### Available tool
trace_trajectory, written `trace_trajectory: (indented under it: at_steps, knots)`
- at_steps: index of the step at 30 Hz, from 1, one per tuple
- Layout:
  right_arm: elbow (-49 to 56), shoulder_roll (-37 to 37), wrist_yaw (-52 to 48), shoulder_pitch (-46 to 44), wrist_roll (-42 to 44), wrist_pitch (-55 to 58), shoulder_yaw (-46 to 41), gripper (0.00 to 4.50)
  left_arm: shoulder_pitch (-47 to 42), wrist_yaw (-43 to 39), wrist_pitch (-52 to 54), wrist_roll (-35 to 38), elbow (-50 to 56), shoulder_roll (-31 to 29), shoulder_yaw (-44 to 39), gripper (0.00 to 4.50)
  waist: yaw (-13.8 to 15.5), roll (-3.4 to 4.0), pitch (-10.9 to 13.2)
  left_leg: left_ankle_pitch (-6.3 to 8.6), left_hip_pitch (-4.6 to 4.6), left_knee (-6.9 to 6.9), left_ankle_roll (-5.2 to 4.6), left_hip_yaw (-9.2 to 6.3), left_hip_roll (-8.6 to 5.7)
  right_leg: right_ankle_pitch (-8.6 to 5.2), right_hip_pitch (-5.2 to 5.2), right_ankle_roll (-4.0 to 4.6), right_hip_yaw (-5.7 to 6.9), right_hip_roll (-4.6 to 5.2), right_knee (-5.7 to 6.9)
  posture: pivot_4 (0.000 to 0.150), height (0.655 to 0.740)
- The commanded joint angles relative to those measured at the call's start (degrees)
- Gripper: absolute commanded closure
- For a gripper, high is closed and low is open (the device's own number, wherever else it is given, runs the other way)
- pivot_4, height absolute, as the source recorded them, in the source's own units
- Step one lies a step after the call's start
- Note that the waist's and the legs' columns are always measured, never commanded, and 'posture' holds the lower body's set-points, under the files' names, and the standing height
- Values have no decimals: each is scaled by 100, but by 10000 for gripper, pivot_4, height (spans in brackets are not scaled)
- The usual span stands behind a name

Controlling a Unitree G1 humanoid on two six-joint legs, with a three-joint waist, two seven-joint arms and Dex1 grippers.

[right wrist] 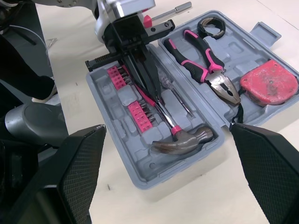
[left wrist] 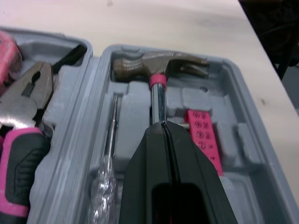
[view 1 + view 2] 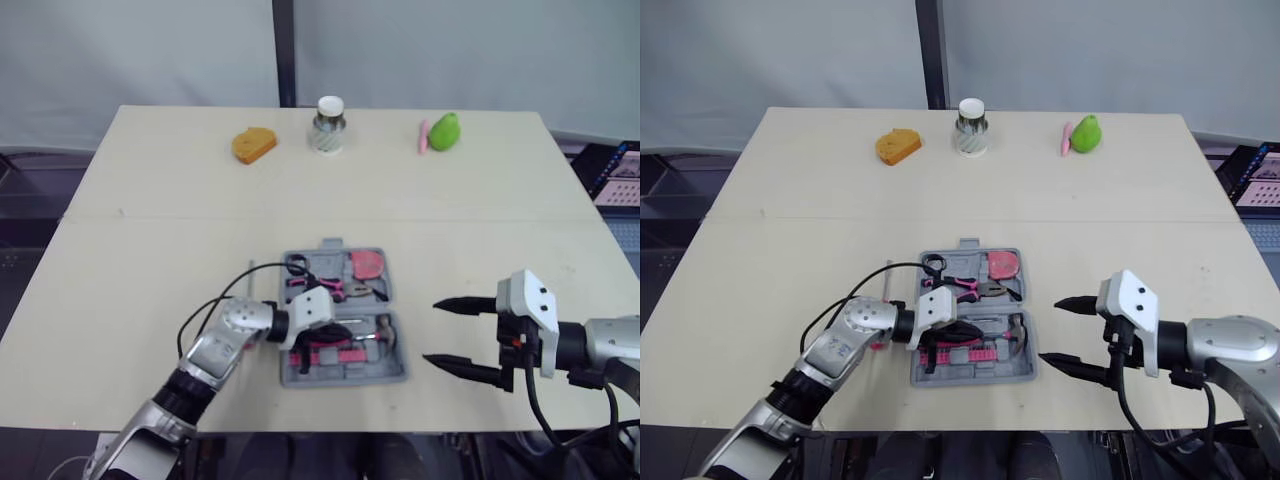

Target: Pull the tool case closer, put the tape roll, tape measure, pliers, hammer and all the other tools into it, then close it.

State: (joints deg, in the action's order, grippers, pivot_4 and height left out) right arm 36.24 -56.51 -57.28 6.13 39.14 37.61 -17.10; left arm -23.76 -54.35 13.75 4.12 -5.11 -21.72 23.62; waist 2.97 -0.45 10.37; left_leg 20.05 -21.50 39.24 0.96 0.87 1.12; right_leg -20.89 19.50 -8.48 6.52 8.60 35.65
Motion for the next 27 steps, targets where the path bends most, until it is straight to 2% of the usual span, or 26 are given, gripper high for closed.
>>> trace_trajectory:
  at_steps: [1, 9, 18, 27]
  knots:
    - [210, -69, -34, 32, 88, -15, -192, 0, 55, -5, -81, -98, 12, 30, 80, 44580, 1, 0, 0, 0, 0, 0, 0, 0, 0, 0, 0, 0, 0, 0, 0, 1500, 7400]
    - [251, -87, -27, 88, 69, -14, -211, 0, 154, -26, -150, -321, -34, 20, 178, 44580, 3, 1, -1, 0, 2, 0, 0, 0, 0, 0, -2, 0, 0, 0, 0, 1500, 7400]
    - [245, -149, -57, 150, 54, -34, -241, 0, 274, 19, -372, -949, -310, -268, 562, 44580, -8, -1, -18, 0, 19, -8, 0, 1, 0, 0, -14, 0, 0, 0, 0, 1500, 7400]
    - [230, -177, -84, 191, 52, -31, -259, 0, 351, 49, -193, -1256, -558, -403, 841, 44580, -8, 0, -72, 1, 42, -11, 0, -1, 1, 0, -41, 0, 1, -1, -9, 1500, 7400]
